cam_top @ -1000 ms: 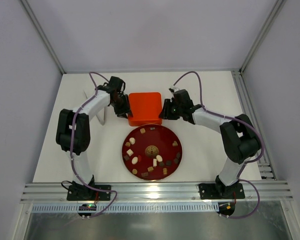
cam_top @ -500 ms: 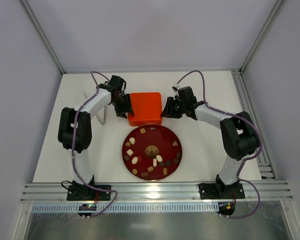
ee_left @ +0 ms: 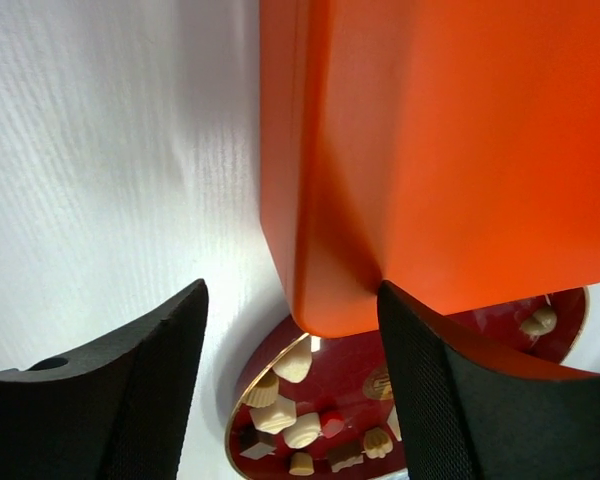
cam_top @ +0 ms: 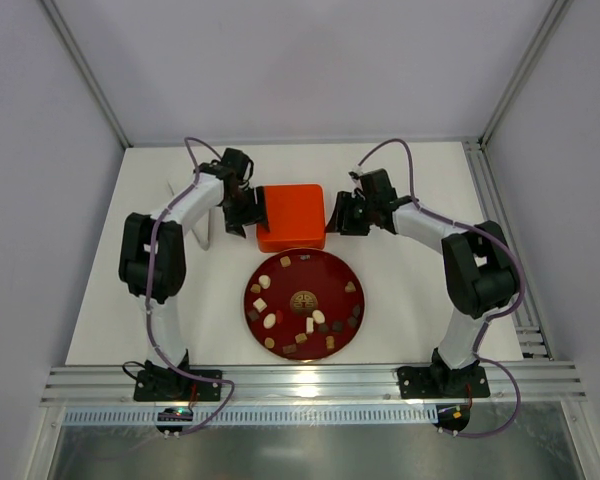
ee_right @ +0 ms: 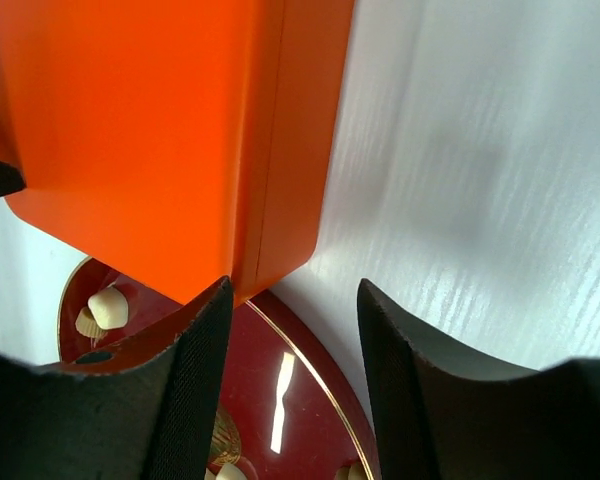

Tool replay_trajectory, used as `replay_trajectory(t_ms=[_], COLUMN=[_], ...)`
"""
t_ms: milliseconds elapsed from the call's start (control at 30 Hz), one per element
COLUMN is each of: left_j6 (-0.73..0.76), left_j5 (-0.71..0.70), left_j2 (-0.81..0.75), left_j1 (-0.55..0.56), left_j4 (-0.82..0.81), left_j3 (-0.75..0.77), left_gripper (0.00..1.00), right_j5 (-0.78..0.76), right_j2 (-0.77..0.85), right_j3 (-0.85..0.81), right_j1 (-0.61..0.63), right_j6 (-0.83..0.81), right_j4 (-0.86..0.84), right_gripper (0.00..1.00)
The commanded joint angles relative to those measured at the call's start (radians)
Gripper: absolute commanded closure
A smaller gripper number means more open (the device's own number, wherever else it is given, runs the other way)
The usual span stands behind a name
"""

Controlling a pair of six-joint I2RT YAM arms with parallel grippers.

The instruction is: Pack the chocolate

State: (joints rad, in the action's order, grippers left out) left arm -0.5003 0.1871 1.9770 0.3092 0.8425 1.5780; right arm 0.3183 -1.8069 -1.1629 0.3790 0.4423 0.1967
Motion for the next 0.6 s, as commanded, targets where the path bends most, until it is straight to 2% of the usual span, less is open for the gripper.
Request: replay_trajectory(t_ms=[0, 167, 267, 433, 567], left_j6=[0.059, 0.063, 0.048, 0.017, 0.023], left_j5=[-0.067, -0.084, -0.069, -0.072, -0.078], left_j2=[-0.022, -0.139, -0.239, -0.418, -0.574], left_j1=[-0.009, -0.010, -0.015, -0.015, -0.013], left_j4=[0.061, 0.044, 0.020, -0.051, -0.089], left_j3=[0.065, 0.097, 0.076, -0.039, -0.125], left_gripper=[0.31, 0.22, 0.19, 0.18, 0.17], right_j5=[-0.045, -0.079, -0.100, -0.131, -0.176], right_j2=[0.064, 0.191, 0.280, 0.423, 0.547], right_j3=[-0.063, -0.095, -0.095, -0.086, -0.043], right_j1=[-0.006, -0.008, -0.015, -0.017, -0.020], right_j6=[-0.031, -0.039, -0.039, -0.057, -0.071], right_j4=[0.052, 0.053, 0.055, 0.075, 0.090], right_gripper=[0.44, 0.35, 0.27, 0.20, 0.08])
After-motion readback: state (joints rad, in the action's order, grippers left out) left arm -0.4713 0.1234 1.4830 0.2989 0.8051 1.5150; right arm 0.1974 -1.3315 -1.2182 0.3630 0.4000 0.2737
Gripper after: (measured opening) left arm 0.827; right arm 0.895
